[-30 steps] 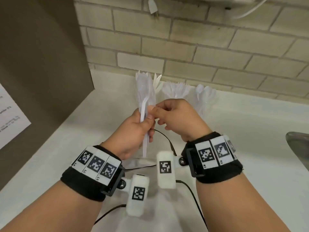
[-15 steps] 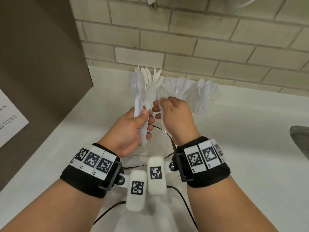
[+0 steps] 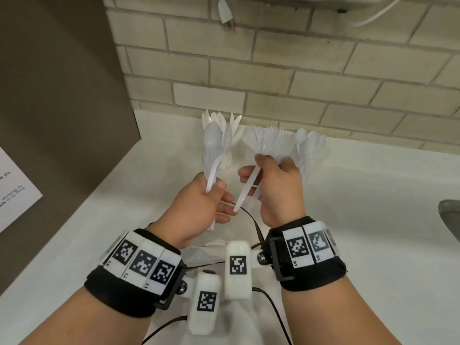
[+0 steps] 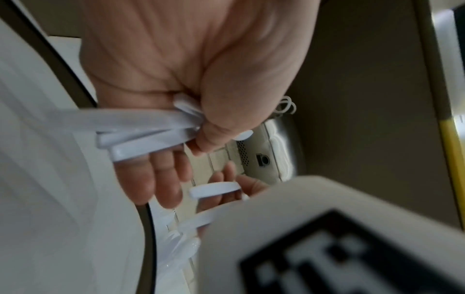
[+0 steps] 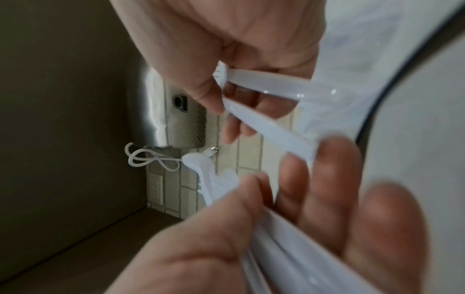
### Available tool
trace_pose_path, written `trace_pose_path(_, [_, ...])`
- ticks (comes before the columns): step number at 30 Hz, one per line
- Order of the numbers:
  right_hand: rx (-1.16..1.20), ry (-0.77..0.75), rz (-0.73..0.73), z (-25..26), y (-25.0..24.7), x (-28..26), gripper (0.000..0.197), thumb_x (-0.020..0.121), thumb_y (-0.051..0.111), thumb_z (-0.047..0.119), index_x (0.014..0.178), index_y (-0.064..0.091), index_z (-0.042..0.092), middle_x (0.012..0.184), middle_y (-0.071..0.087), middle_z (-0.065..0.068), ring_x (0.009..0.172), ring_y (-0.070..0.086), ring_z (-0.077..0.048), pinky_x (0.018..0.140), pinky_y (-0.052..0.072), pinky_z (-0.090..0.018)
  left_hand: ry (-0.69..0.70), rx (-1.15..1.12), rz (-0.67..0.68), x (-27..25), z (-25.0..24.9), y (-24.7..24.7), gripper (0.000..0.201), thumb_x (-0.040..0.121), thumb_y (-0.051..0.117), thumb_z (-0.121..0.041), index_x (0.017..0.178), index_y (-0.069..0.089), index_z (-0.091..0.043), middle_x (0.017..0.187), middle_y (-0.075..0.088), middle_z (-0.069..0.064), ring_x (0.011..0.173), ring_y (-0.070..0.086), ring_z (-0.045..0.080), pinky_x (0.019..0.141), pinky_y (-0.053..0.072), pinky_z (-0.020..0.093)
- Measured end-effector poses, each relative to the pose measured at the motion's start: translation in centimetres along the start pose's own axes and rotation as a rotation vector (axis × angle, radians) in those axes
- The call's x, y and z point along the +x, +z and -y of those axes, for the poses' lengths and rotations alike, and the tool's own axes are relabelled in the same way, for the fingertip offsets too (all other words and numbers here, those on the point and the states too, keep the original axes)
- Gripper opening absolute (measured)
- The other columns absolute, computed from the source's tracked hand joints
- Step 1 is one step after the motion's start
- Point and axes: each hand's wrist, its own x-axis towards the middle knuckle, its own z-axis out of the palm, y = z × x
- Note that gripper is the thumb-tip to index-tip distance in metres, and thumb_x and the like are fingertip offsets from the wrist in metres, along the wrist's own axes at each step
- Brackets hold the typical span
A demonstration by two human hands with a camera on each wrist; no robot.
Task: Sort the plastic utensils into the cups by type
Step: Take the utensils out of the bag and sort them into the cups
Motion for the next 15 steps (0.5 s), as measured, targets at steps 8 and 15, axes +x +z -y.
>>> trace_pose_path(8, [-0.227, -0.204, 0.047, -0.4, 0.3, -0.5, 0.031, 0.076, 0.078, 0.032, 0.097, 0.063, 0.013, 0.067, 0.056, 0.004, 0.059, 0.056, -0.003, 0.059, 0.047, -0.02, 0.085, 0.358, -0.057, 0.8, 0.6, -0.2, 0.028, 0.094, 0.05, -0.037, 0.106, 0.043, -0.013, 0.076, 0.047, 0.003, 0.058, 0.042, 0.017, 0.059, 0.039, 0.036])
trace_pose_path(15, [-0.282, -0.09, 0.102, -0.8, 0.6, -0.4, 0.027, 0.086, 0.068, 0.023, 0.091, 0.064, -0.003, 0.08, 0.068, -0.013, 0.069, 0.064, -0.022, 0.059, 0.054, -0.029, 0.036, -0.046, 0.102, -0.7, -0.2, 0.1, 0.038, 0.093, 0.044, -0.048, 0.111, 0.048, -0.015, 0.075, 0.042, 0.001, 0.059, 0.039, 0.014, 0.055, 0.039, 0.032])
